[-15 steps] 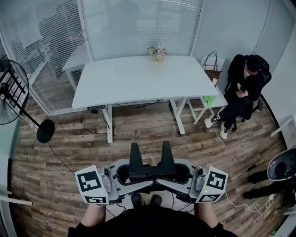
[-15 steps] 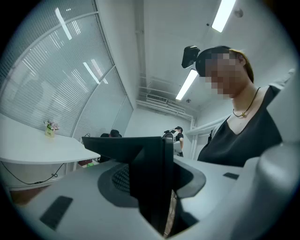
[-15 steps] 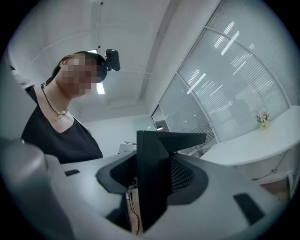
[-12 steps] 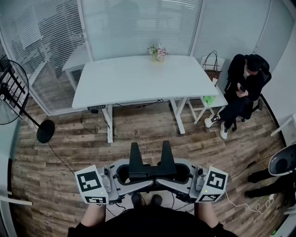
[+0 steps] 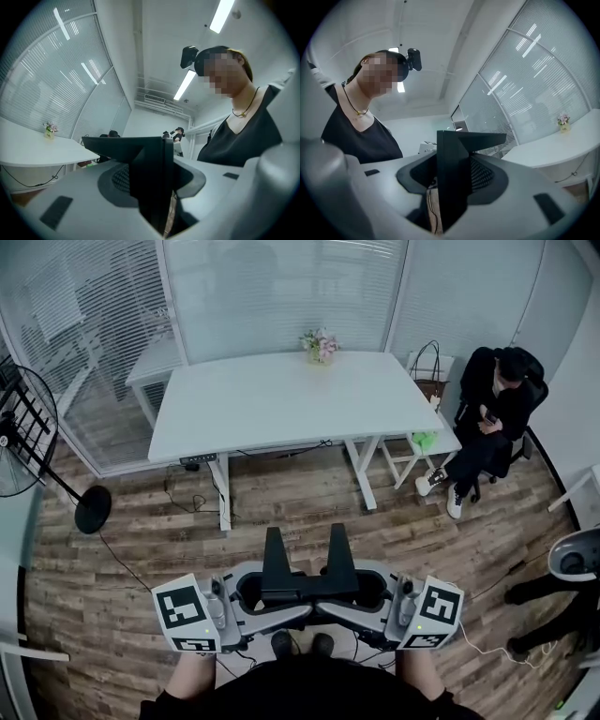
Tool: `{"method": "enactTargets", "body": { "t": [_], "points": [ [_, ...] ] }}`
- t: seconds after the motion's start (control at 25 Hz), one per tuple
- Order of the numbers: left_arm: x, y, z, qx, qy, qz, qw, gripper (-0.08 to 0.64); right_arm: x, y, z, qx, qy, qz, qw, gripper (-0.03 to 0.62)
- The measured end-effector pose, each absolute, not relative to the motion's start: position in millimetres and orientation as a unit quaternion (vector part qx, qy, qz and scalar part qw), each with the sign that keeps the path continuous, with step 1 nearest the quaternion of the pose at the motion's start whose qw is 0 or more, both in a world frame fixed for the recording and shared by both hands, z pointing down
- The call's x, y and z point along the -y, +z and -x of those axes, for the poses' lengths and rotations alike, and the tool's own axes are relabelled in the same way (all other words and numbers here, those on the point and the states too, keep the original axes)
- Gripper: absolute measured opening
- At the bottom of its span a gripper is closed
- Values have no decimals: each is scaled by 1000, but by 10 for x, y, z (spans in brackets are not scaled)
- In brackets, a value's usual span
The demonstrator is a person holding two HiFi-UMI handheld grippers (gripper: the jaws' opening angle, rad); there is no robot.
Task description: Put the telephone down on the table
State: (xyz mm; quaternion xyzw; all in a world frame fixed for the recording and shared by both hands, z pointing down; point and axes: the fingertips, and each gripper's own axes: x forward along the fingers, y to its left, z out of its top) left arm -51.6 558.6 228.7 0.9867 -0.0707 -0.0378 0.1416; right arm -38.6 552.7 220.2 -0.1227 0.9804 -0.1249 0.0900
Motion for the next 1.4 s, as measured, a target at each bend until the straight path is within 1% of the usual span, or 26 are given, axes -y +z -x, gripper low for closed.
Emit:
{"method": "enactTargets", "body": {
  "t": [0.44,0.84,1.4],
  "points": [
    [-5623,2405,743,49,-31,-988,140,181,-5570,2327,601,-977,-124,144,95,195],
    [-5664,2492,815,24,-27,-987,156,181,-5611,2414,674,-972,-137,169,94,195],
    [-5123,2482,730,46,-22,-988,146,181,-5068,2402,600,-976,-132,143,96,195]
  ]
}}
